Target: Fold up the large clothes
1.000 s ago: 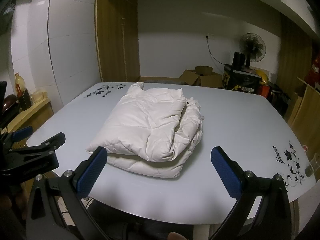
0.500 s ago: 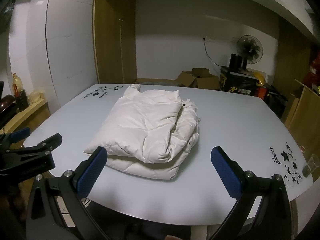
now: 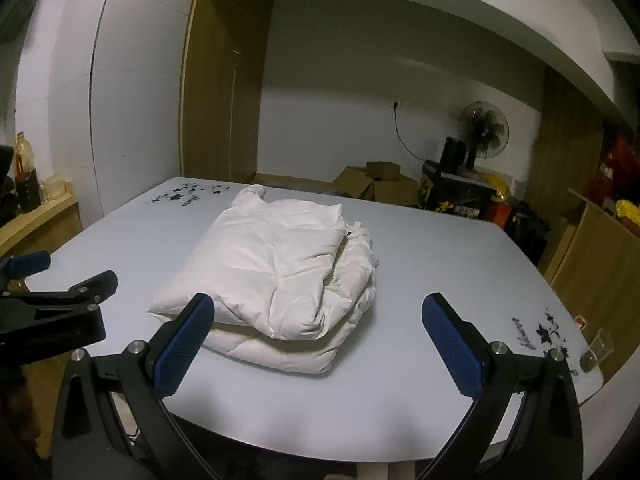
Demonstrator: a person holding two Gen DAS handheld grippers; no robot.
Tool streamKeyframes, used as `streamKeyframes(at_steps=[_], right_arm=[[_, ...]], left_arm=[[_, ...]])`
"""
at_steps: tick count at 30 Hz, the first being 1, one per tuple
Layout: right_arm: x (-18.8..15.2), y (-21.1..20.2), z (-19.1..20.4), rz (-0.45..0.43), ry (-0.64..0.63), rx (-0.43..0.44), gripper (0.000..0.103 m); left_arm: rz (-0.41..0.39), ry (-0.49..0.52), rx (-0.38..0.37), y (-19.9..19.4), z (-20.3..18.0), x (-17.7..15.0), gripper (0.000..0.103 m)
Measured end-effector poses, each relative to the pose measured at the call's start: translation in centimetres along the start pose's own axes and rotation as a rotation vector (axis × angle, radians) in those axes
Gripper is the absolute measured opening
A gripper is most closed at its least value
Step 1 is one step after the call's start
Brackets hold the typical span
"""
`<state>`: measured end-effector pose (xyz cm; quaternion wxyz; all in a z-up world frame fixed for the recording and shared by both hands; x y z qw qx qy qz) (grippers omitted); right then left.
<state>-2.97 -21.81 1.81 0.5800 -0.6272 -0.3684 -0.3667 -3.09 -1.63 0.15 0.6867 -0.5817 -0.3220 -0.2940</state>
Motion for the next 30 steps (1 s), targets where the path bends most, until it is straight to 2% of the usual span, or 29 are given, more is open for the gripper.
streamKeyframes(at_steps=[3, 6, 8, 24, 30], right_arm=[[-0.2, 0.6, -0.4, 0.037, -0.001, -0.032, 0.103], [-0.5, 1.0, -0.4, 0.057, 0.011, 0.016, 0.103], [-0.5, 0.9, -0.4, 0.054, 0.016, 0.034, 0.103], [-0.2, 0.8, 0.3, 0.047, -0.009, 0.014, 0.103], [-0.1, 0.8, 1.1, 0.058, -0.010, 0.056, 0.103]], left_arm=[[-0.001, 0.005, -0.003, 0.0, -0.1, 0.0, 0.098], [0.000, 0.008, -0.003, 0.0, -0.2, -0.1, 0.098], [0.000, 0.008, -0.003, 0.0, -0.3, -0.1, 0.098], [0.003, 0.008, -0.004, -0.1, -0.4, -0.3, 0.098], [0.002, 0.009, -0.005, -0.1, -0.5, -0.4, 0.098]])
Point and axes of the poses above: each gripper's, at about its wrist camera, not at the fingertips, and y roughly the way its jaws point, z to its left, x to its top, the point moved 5 cm from there along y, roughly the way its jaws point, and after that the axes turned 9 degrees about x, right-handed, at the moved point
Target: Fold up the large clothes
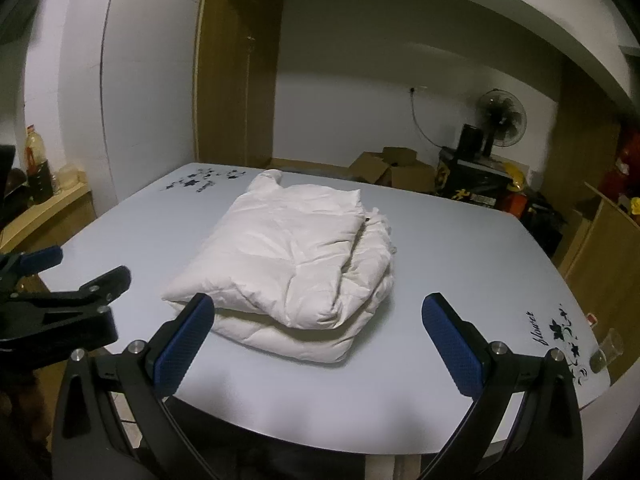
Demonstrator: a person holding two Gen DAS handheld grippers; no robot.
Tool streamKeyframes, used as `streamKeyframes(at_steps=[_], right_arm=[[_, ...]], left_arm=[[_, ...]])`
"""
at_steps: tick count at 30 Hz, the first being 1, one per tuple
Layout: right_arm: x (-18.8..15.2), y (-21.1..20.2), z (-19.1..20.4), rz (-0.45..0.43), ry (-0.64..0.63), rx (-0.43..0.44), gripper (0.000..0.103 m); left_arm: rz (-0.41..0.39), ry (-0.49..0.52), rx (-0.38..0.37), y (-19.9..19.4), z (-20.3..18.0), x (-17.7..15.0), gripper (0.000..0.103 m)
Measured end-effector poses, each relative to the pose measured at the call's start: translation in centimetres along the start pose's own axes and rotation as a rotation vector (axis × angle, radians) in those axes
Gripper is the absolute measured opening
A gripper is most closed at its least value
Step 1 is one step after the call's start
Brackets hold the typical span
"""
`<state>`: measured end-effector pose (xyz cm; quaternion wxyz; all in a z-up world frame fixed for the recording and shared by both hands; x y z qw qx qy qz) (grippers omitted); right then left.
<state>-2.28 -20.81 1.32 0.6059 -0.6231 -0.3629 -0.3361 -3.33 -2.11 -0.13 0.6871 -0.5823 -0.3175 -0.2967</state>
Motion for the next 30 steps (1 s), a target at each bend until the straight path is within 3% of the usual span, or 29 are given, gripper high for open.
streamKeyframes(at_steps=[30], right_arm=[[-0.1, 0.3, 1.2, 0.007, -0.012, 0.056, 0.103]], left_arm=[[0.002, -0.001, -0.002, 0.0, 0.0, 0.0, 0.098]])
Point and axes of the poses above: each gripper's, at about its wrist camera, not at the fingertips, and y roughly the way its jaws point, z to its left, x to its top, the point moved 5 cm from there along y, roughly the way its jaws point, and after that the axes turned 9 degrees about x, right-handed, at the moved point
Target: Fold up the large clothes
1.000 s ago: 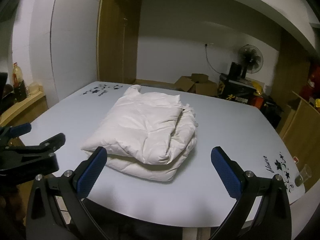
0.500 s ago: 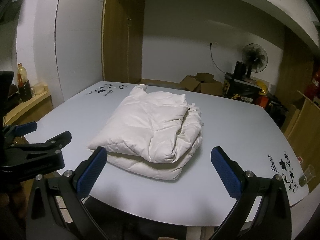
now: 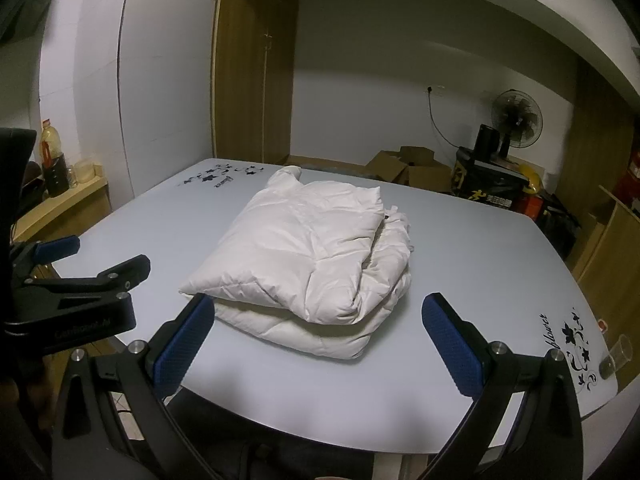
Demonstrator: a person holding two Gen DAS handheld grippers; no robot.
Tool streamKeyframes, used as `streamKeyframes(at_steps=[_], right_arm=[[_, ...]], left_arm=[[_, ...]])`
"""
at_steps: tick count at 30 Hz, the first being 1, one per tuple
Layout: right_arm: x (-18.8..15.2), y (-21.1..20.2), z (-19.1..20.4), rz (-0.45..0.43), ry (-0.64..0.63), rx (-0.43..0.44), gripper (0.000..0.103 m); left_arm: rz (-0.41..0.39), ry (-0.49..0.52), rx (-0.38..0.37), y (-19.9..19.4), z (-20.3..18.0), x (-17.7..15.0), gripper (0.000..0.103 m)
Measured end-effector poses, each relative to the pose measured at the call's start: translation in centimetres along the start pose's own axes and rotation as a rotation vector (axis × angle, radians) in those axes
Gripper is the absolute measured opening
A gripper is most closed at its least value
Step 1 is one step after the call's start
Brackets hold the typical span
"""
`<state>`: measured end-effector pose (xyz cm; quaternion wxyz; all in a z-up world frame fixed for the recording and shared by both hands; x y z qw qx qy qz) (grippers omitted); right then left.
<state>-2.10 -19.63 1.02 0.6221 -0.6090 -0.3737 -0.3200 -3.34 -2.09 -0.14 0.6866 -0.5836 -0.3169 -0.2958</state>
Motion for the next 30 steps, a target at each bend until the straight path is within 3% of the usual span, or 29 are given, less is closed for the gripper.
streamKeyframes(at_steps=[27, 30], right_arm=[[0.0, 0.1, 0.1, 0.003, 0.003, -0.003, 0.103], [-0.1, 0.2, 0.1, 0.004, 0.003, -0.002, 0.103]], left_arm=[[0.000, 0.003, -0.001, -0.1, -0.1, -0.1, 0.098], [-0.094, 0.023, 0.017, -1.0, -0.3, 0.0, 0.098]])
Point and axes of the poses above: each gripper's, at about its wrist camera, not at the fingertips, and y roughly the way its jaws point, z to its left, x to its top, the point moved 5 cm from there along y, roughly the way its jaws point, and after that the axes turned 9 degrees about x, right-handed, at the moved point
